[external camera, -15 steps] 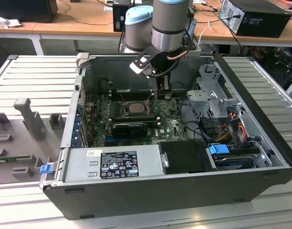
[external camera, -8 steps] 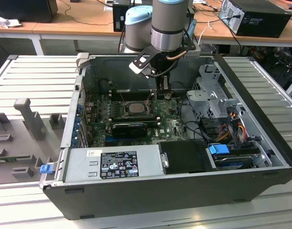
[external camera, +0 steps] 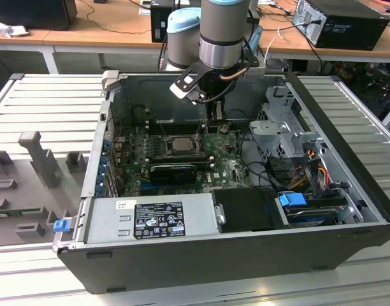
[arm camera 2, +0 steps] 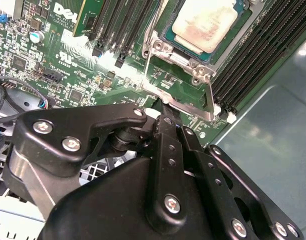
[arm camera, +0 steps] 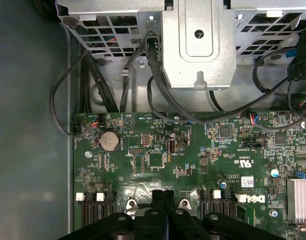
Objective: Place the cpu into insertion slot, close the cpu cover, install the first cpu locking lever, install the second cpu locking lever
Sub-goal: 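Close the cpu cover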
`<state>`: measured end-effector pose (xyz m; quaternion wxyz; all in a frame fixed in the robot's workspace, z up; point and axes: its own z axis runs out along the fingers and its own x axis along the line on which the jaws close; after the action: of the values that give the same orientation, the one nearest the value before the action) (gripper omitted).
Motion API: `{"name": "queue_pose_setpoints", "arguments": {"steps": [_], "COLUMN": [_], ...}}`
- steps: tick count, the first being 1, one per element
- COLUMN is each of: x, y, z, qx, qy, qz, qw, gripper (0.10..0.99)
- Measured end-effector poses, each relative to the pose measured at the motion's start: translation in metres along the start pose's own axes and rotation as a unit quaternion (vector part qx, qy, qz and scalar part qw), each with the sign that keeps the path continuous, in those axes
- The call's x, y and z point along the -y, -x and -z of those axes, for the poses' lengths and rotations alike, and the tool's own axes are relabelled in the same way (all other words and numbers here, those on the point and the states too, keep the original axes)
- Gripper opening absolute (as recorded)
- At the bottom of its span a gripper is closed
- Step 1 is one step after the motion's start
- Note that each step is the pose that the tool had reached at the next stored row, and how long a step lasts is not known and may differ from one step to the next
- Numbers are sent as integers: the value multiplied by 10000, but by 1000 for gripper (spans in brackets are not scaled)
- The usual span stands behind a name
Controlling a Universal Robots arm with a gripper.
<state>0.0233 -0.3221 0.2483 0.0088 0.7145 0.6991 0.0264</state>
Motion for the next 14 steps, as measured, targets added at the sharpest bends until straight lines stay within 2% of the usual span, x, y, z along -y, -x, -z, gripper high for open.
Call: {"name": "queue_pose_setpoints", "arguments": {"steps": [14], "x": [74], "y": [2], "z": [4], "qx": [0], "qy": [0], "qz": [0], "qw": [10000], "gripper": [106]}}
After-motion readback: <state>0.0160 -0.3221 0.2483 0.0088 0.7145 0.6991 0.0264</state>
